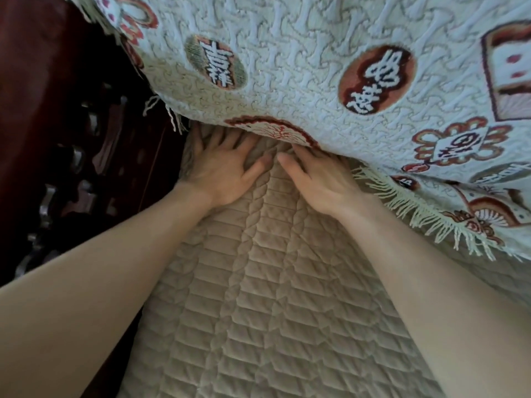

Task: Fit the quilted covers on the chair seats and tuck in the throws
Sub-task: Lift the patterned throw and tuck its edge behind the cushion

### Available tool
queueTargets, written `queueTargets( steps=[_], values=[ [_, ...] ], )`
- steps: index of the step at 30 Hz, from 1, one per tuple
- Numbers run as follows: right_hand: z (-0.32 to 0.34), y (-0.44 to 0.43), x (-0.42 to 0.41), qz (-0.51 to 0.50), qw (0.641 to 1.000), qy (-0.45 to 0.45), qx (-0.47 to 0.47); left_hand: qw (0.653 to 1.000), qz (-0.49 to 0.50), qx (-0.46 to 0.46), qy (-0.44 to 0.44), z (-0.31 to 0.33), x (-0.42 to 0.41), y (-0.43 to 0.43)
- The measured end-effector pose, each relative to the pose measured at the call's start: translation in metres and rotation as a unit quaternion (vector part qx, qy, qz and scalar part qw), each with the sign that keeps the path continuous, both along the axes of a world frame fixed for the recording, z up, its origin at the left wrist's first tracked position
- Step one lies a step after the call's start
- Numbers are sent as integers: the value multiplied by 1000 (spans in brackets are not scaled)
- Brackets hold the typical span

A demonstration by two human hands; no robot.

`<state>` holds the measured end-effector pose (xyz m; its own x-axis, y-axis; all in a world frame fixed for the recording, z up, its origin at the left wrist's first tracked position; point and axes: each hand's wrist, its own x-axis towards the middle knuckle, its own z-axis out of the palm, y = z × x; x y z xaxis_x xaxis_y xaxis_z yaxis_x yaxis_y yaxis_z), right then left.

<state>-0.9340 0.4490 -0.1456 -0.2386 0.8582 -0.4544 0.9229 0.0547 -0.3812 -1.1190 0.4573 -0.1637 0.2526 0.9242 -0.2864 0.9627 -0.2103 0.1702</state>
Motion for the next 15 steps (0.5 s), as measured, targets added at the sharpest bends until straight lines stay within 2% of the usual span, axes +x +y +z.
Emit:
queueTargets(
  steps=[2, 4, 6, 10, 15],
  values=[
    [3, -13, -1, 9, 999, -21, 43, 998, 20, 47, -25, -3, -6, -16],
    [7, -33, 2, 40, 994, -49, 88, 997, 52, 49, -36, -2, -10, -26],
    [7, -43, 5, 61, 992, -69, 85, 996, 78, 6, -35, -2, -14, -23],
    [-2, -14, 0, 15, 997, -63, 36, 995, 90, -31, -23, -2, -9, -2],
    [3, -39, -1, 24, 994, -58, 89, 997, 63, 50, -16, 0, -8, -27]
  ],
)
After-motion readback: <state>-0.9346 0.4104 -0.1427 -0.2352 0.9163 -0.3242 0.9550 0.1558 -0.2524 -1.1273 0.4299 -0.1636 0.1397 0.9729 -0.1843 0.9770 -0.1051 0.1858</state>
